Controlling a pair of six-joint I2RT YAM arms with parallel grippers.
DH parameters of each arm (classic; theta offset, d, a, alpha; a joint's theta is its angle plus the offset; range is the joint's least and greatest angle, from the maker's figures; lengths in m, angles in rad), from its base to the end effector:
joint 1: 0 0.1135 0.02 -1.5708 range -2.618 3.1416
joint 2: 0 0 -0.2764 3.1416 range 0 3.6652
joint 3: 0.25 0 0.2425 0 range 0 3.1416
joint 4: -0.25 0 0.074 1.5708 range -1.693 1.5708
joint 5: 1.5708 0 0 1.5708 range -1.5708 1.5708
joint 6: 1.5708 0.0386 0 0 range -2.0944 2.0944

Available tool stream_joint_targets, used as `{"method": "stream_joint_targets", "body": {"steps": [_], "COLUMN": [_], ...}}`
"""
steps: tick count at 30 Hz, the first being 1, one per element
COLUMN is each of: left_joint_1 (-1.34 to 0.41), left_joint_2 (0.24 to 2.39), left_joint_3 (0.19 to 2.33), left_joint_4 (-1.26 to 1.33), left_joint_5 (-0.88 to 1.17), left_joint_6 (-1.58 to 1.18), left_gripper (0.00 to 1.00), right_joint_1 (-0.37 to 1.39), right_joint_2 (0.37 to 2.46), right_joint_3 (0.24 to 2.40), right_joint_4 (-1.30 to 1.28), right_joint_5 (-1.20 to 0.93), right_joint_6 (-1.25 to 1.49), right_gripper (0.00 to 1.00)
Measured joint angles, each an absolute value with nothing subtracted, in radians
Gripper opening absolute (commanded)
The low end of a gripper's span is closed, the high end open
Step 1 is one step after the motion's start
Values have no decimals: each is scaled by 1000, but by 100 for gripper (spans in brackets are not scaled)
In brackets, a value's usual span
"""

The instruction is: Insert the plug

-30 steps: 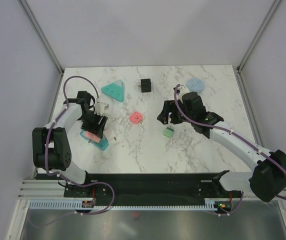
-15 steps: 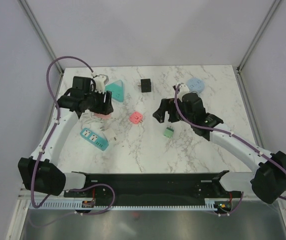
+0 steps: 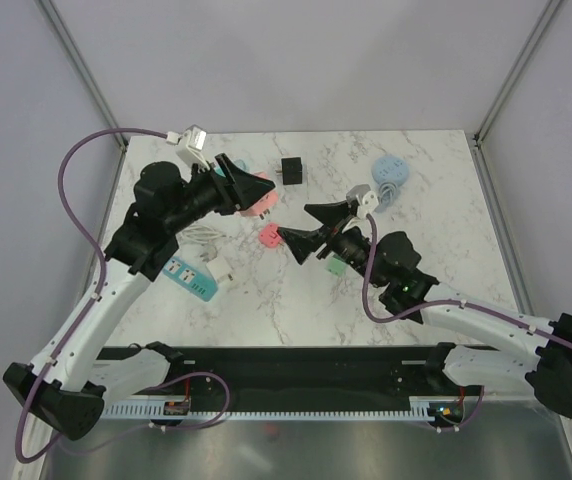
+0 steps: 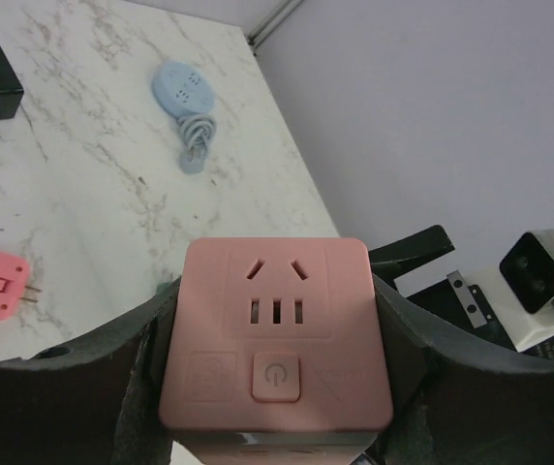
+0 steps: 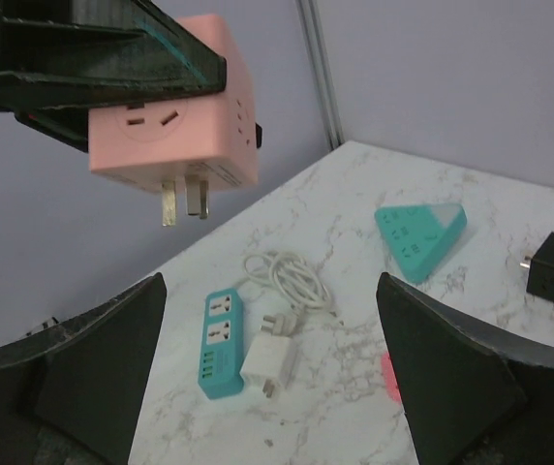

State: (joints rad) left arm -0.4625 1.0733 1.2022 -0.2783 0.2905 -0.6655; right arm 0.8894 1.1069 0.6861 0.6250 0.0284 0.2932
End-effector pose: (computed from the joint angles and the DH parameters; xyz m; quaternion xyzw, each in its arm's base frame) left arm 0.1948 -0.1095 0.4296 0.0180 0.7556 -0.4378 0.4869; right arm 0.1555 0.1900 0.3423 -0.1749 0.6067 0.4248 0.6488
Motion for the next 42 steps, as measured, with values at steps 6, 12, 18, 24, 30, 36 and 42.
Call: {"method": "stream_joint_targets", "body": {"steps": [6, 12, 18, 24, 30, 36, 42], "left_joint_1": [-493, -522, -561, -595, -595, -585, -585], "left_joint_2": [1019, 992, 989, 982, 976, 978, 987], "left_joint_3": [1113, 1073, 1072, 1057, 1044, 1041, 1045], "left_joint_4": [-187, -140, -93, -79, -78, -71, -93], "left_joint_5": [284, 270, 270, 273, 267, 327, 411], "left_joint_6": [-834, -898, -928, -938, -945, -927, -871], "left_gripper": [2, 2, 2, 2, 20, 66, 70], "right_joint_1": [934, 998, 1042, 1060, 1069, 1072, 1072], "right_joint_2": [1129, 1173, 1219, 1234, 1236, 1220, 1173], "right_joint_3": [726, 807, 850, 852, 848, 830, 766], "right_joint_4": [715, 719, 719, 721, 727, 733, 749], "right_joint_5": [35, 43, 70, 130, 151, 144, 115], "right_joint_6": [214, 140, 76, 15, -65, -92, -109], "right_gripper": [97, 97, 95, 85, 30, 0, 0]}}
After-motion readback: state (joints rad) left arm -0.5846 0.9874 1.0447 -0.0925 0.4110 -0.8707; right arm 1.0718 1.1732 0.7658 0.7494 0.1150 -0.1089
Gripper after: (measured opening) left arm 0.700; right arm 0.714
